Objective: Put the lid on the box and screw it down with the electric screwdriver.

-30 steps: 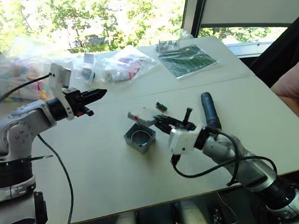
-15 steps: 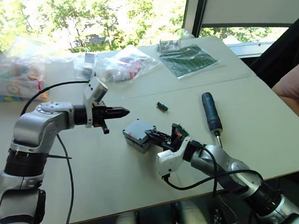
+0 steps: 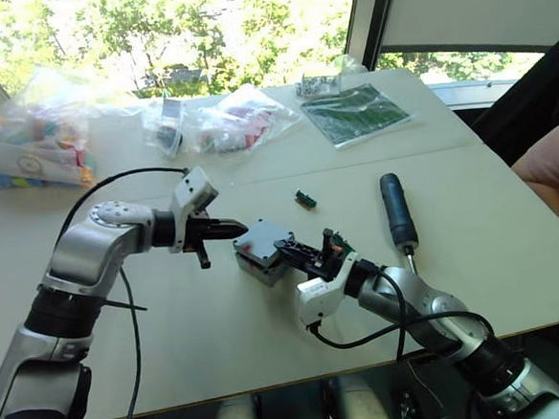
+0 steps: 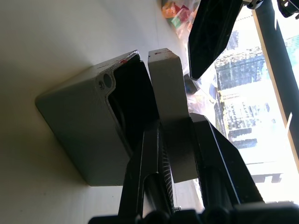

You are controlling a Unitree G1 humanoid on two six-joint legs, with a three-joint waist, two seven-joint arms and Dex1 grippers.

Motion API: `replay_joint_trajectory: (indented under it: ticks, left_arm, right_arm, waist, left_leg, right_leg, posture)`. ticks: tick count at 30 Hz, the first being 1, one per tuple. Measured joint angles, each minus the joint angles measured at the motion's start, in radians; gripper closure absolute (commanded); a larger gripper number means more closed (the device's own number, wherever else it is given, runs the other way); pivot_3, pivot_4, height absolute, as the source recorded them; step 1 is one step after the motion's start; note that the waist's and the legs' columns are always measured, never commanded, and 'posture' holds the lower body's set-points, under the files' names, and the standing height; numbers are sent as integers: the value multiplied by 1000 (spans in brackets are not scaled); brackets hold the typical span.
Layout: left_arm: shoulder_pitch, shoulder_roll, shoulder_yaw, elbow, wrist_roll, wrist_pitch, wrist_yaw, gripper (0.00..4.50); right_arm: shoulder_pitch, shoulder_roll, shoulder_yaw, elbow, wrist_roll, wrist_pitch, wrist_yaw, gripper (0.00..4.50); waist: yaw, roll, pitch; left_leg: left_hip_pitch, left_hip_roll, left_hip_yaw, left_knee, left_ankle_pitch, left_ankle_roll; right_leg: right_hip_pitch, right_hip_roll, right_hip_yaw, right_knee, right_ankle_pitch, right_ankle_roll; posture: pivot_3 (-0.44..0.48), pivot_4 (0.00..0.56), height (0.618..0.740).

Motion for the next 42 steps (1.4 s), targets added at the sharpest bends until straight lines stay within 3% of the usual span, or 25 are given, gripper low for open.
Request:
replay_joint_trajectory:
  ticks: [16, 22, 30, 42]
  left_arm:
    - [36, -16, -46, -24, 69, -54, -34, 4461]
    - [40, -31, -61, -45, 94, -82, -35, 4461]
    - [39, -32, -58, -47, 93, -81, -35, 4461]
    - [39, -32, -54, -46, 111, -82, -36, 4461]
  right_arm:
    - [49, 0, -19, -8, -62, -42, -34, 4369]
    - [72, 1, -27, 39, -100, -67, -156, 4369]
    - [72, 0, -28, 62, -124, -88, -211, 4369]
    - [78, 0, -28, 65, -132, -99, -223, 4369]
  waist:
    - [3, -1, -1]
    - [5, -1, -1]
    - [3, -1, -1]
    - [3, -1, -1]
  left_leg:
    - [4, 0, 0, 0, 0, 0]
    - [6, 0, 0, 0, 0, 0]
    - [7, 0, 0, 0, 0, 0]
    - [7, 0, 0, 0, 0, 0]
  right_leg:
    - [5, 0, 0, 0, -1, 0]
    - [7, -1, 0, 0, -1, 1]
    - [7, 0, 0, 0, -1, 1]
    - [7, 0, 0, 0, -1, 1]
  posture:
    - [0, 150, 740]
    - [0, 150, 740]
    - [0, 150, 740]
    - [0, 150, 740]
